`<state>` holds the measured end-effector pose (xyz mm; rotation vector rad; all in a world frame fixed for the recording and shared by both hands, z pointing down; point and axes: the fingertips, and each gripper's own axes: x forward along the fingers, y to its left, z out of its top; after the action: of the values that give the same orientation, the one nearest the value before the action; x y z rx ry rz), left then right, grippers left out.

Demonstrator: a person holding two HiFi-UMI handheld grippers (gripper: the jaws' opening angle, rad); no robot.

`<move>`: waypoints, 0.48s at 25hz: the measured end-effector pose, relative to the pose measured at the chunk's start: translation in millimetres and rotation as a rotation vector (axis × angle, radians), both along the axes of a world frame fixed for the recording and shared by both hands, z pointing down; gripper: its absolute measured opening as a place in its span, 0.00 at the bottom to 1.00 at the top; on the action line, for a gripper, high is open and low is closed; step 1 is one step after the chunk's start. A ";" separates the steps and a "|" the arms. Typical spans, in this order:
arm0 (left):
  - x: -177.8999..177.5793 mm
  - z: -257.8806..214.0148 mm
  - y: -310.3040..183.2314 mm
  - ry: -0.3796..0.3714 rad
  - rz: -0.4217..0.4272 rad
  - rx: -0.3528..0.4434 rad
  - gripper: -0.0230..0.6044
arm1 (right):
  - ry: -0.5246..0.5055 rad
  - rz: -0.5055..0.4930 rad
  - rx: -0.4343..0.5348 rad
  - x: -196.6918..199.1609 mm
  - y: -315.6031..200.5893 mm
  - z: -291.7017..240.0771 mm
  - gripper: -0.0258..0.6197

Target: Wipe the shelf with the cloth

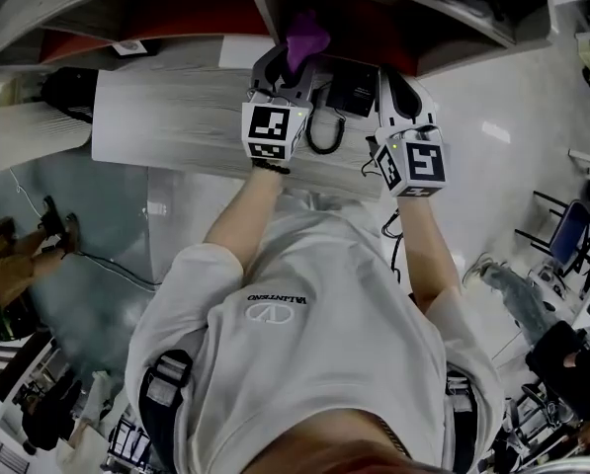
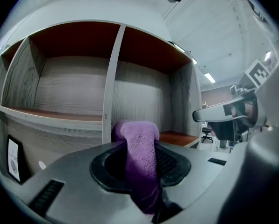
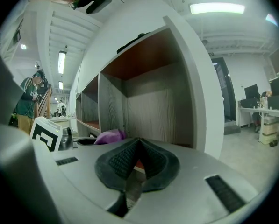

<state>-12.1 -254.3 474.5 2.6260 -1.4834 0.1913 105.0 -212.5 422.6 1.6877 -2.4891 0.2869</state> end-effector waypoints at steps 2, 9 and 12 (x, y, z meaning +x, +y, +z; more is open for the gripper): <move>-0.6 3.9 -2.5 0.000 -0.014 -0.003 0.20 | -0.004 -0.006 -0.007 0.9 -1.8 4.8 0.04; 6.0 7.2 -9.2 -0.019 -0.062 0.000 0.20 | -0.019 -0.021 -0.027 13.4 -3.4 17.0 0.04; 6.4 8.7 -10.3 -0.033 -0.074 0.003 0.20 | -0.027 -0.030 -0.032 13.7 -5.0 19.1 0.04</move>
<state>-5.7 -264.6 483.2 2.5765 -1.5899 0.2262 118.6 -217.6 441.6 1.6436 -2.5132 0.3466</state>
